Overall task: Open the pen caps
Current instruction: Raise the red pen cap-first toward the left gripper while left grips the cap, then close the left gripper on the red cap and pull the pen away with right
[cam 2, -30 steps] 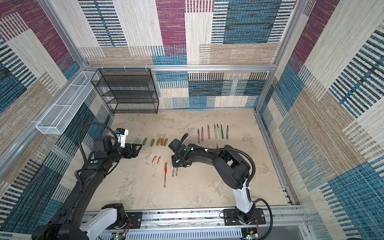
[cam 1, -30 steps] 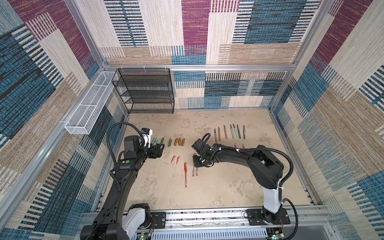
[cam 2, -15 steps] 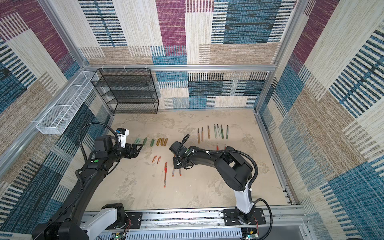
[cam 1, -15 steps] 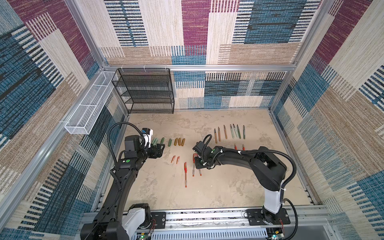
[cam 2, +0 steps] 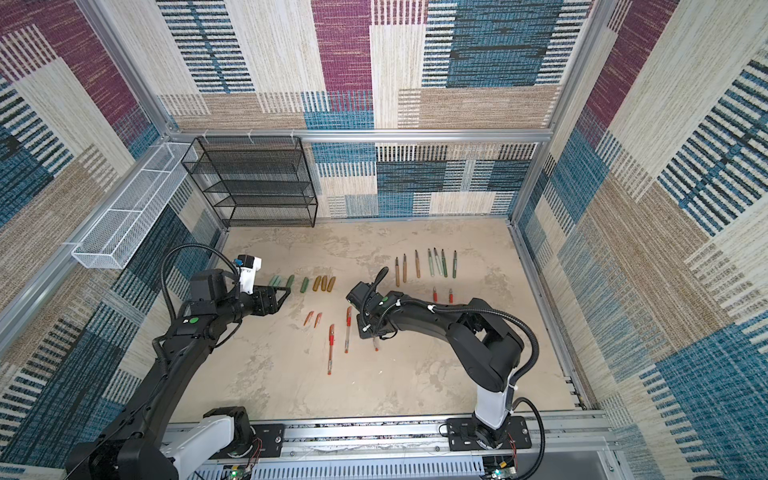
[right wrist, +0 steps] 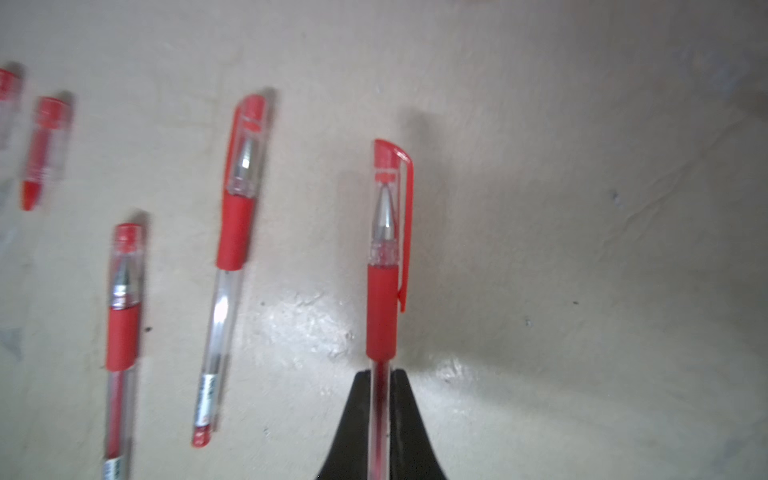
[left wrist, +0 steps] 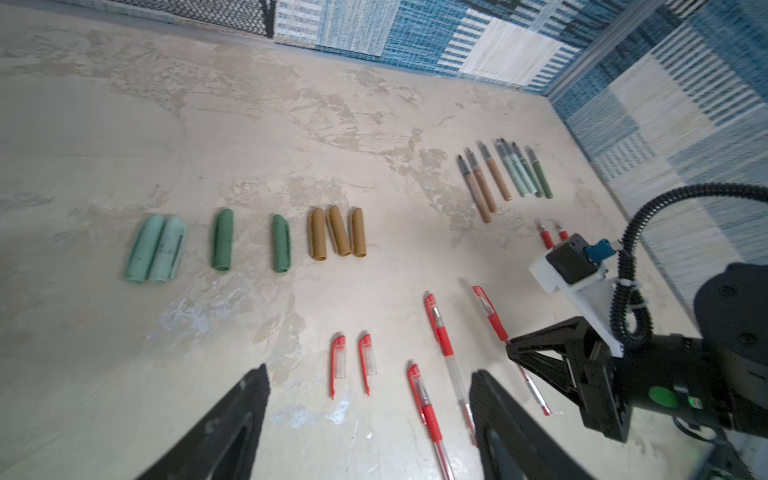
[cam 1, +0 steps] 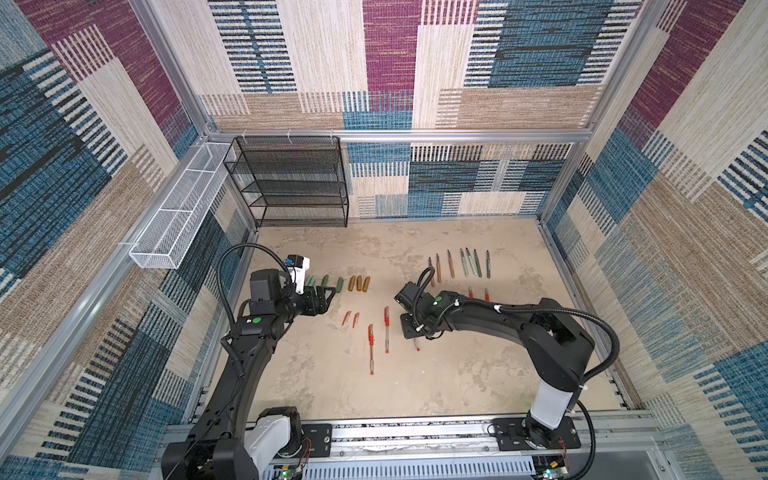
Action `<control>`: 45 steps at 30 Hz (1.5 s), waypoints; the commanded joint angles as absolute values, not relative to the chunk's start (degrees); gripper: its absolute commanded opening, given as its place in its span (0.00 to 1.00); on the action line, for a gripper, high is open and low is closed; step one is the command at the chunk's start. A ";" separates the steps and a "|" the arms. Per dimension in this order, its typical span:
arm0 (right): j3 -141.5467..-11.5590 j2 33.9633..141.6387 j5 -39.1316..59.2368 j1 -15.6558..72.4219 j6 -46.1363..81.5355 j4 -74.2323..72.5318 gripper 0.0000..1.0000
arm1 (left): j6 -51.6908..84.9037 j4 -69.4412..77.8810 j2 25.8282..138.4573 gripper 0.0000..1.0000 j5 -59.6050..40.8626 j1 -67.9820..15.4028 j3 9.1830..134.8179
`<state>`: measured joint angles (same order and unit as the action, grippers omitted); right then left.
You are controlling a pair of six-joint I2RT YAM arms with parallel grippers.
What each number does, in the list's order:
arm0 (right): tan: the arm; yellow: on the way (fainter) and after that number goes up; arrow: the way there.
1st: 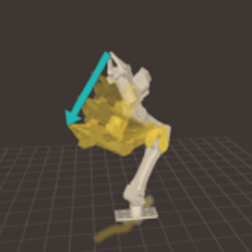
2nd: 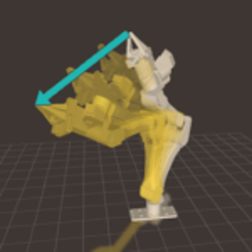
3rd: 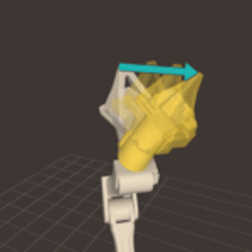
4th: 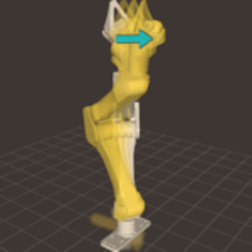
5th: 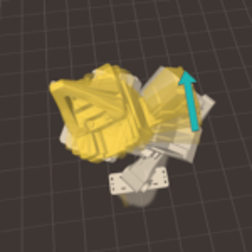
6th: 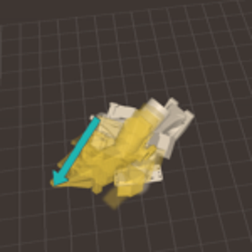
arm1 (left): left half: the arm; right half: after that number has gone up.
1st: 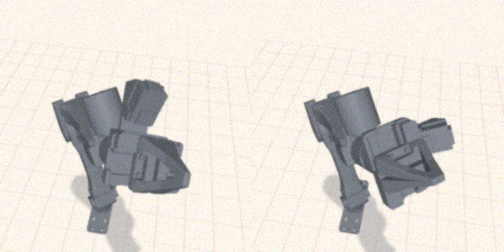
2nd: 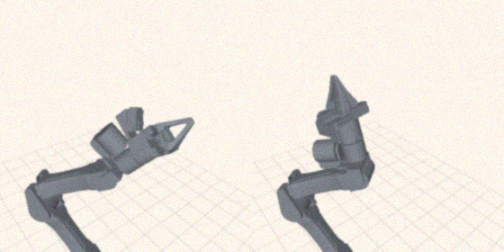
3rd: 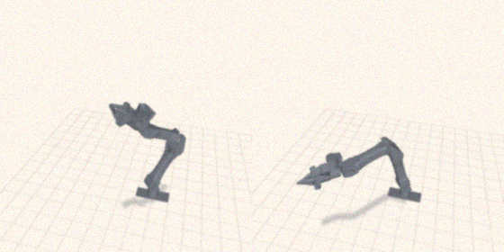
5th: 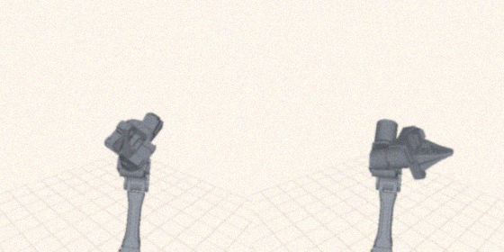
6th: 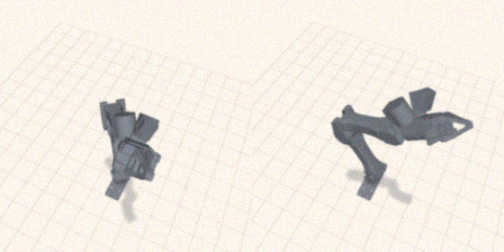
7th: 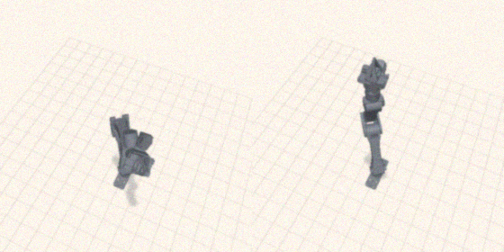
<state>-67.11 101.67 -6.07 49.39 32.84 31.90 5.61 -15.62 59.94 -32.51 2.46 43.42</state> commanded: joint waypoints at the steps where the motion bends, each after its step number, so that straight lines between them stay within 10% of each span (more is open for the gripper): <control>1: -66.62 97.99 -5.02 49.48 31.84 24.57 0.04 | 9.09 -11.64 59.96 0.78 -41.61 2.41 42.78; 23: -73.43 100.07 1.20 59.50 22.73 4.36 0.03 | 21.48 -3.40 61.17 0.68 -47.14 -0.97 39.69; 32: -74.49 101.52 1.54 61.87 21.03 3.20 0.02 | 23.64 -3.25 62.16 0.40 -42.98 -0.88 39.63; 37: -75.38 102.22 0.59 61.88 20.89 5.04 0.02 | 23.56 -4.83 61.94 0.00 -42.13 -0.65 40.30; 45: -76.35 104.15 0.97 61.94 19.89 4.80 0.30 | 23.81 -4.58 61.52 0.00 -42.92 -0.44 40.21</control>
<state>-75.09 103.11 0.93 61.80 20.73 5.08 23.77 -5.39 61.84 -42.37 -0.51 39.77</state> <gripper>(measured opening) 0.295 0.113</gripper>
